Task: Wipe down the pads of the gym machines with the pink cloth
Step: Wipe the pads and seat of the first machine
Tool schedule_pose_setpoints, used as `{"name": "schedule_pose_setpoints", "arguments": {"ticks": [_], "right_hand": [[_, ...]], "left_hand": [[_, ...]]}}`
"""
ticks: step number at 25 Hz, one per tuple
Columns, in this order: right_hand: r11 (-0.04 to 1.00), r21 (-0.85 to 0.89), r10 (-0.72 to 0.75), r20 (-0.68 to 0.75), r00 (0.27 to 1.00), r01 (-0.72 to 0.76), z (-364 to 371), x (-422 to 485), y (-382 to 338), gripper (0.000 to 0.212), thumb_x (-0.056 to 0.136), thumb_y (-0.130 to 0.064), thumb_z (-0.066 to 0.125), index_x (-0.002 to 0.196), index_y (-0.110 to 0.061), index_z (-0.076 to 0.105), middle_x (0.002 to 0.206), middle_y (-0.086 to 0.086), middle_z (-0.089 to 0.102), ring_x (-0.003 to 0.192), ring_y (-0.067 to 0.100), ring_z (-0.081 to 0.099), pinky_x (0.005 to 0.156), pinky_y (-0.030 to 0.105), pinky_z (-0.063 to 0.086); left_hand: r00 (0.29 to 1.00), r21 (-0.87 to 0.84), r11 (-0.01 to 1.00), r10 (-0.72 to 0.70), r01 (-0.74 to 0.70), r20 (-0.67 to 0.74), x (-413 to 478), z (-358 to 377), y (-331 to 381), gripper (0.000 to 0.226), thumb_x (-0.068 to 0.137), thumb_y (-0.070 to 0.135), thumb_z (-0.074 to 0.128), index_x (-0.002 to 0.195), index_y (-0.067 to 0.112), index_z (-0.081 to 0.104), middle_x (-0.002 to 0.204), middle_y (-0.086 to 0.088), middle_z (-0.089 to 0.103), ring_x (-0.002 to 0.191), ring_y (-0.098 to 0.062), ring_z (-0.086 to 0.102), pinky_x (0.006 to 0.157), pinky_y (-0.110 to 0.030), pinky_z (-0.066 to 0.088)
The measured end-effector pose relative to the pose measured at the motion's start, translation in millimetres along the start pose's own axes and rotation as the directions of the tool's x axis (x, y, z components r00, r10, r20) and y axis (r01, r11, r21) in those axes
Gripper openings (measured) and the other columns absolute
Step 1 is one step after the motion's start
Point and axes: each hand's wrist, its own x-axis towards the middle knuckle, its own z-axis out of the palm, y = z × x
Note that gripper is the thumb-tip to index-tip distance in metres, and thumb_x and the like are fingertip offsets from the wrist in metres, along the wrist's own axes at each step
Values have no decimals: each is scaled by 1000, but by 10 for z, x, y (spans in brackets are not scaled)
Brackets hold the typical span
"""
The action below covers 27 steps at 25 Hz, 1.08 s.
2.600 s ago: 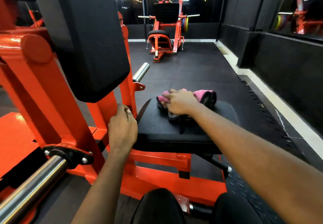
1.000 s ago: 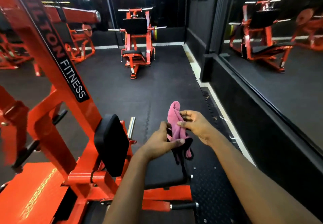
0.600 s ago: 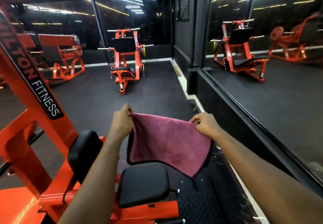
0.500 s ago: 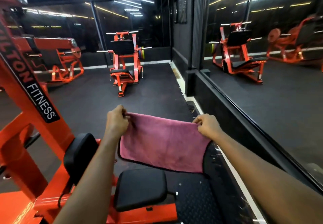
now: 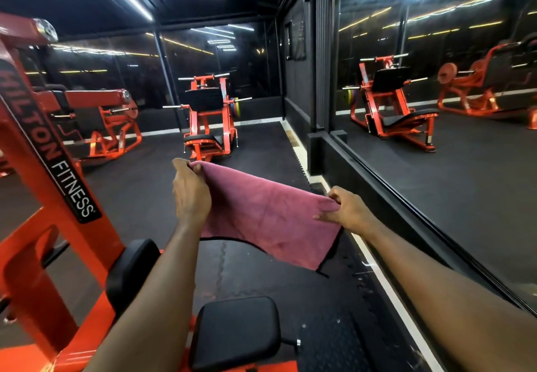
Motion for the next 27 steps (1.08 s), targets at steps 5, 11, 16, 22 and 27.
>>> {"name": "schedule_pose_setpoints", "arguments": {"ticks": [5, 11, 16, 22, 27], "right_hand": [[989, 131, 109, -294, 950, -73, 46, -25, -14, 16, 77, -10, 87, 83, -15, 72, 80, 0, 73, 74, 12, 67, 74, 26, 57], [947, 306, 250, -501, 828, -101, 268, 21, -207, 9, 101, -20, 60, 100, -15, 67, 96, 3, 71, 90, 19, 67, 86, 42, 59], [955, 297, 222, -685, 694, -12, 251, -16, -495, 24, 108, -27, 45, 104, -9, 61, 94, 2, 63, 80, 14, 59, 68, 23, 44], [870, 461, 423, -521, 741, -173, 135, 124, -309, 25, 95, -35, 70, 94, -10, 67, 93, 5, 70, 85, 21, 64, 74, 33, 50], [761, 608, 377, -131, 917, -226, 29, 76, -227, 21, 88, -10, 77, 106, -3, 69, 96, 11, 72, 84, 18, 67, 76, 33, 57]], "left_hand": [[997, 24, 998, -62, 63, -46, 54, -166, -74, 9, 104, 24, 34, 108, 16, 37, 104, -24, 63, 95, -43, 59, 72, -44, 39], [990, -45, 996, -79, 74, -116, -41, -259, -68, 25, 106, 37, 32, 112, 14, 39, 99, -16, 60, 88, -32, 53, 73, -40, 36], [983, -80, 997, -23, 9, -180, -66, -348, -50, 30, 107, 39, 30, 111, 10, 38, 88, -6, 53, 80, -25, 46, 70, -40, 34], [986, 87, 982, -163, 167, -44, -46, -273, -195, 27, 106, 39, 30, 104, 13, 37, 97, -25, 62, 91, -44, 58, 73, -45, 37], [990, 22, 990, -142, 142, 1, -69, -123, -229, 17, 106, 28, 35, 106, 11, 39, 94, -22, 59, 91, -44, 58, 74, -47, 43]]}}
